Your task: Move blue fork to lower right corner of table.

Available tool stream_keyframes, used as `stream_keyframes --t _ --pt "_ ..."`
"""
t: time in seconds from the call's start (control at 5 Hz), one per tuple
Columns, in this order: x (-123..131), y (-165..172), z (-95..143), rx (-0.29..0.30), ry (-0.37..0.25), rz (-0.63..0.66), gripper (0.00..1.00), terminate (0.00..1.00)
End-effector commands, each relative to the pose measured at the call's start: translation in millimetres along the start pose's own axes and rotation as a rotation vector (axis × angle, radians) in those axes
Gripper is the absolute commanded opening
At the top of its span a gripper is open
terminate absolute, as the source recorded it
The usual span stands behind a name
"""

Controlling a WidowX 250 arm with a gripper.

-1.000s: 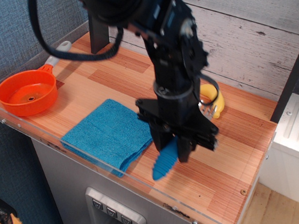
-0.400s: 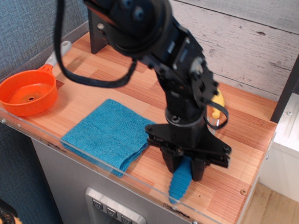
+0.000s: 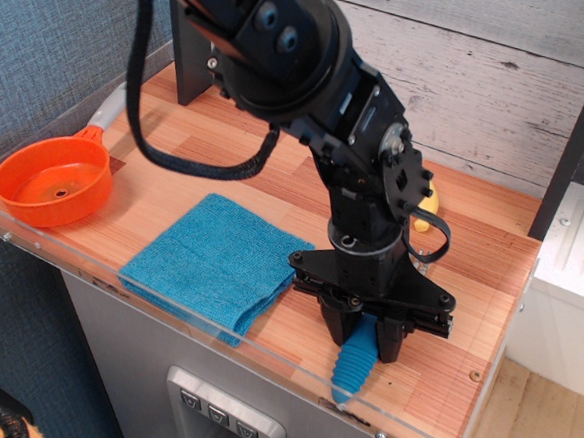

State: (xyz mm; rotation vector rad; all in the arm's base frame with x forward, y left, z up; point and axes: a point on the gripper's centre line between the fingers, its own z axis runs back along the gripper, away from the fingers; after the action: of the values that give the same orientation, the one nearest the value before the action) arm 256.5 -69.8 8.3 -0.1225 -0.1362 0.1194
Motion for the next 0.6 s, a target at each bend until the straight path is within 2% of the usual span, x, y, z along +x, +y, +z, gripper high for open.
stream_keyframes --t 0.0,0.4 --pt "17.4 2.2 3.4 -0.022 0.007 0.005 1.00 0.00" --pt "24.2 3.7 13.3 -0.049 0.010 -0.014 1.00 0.00"
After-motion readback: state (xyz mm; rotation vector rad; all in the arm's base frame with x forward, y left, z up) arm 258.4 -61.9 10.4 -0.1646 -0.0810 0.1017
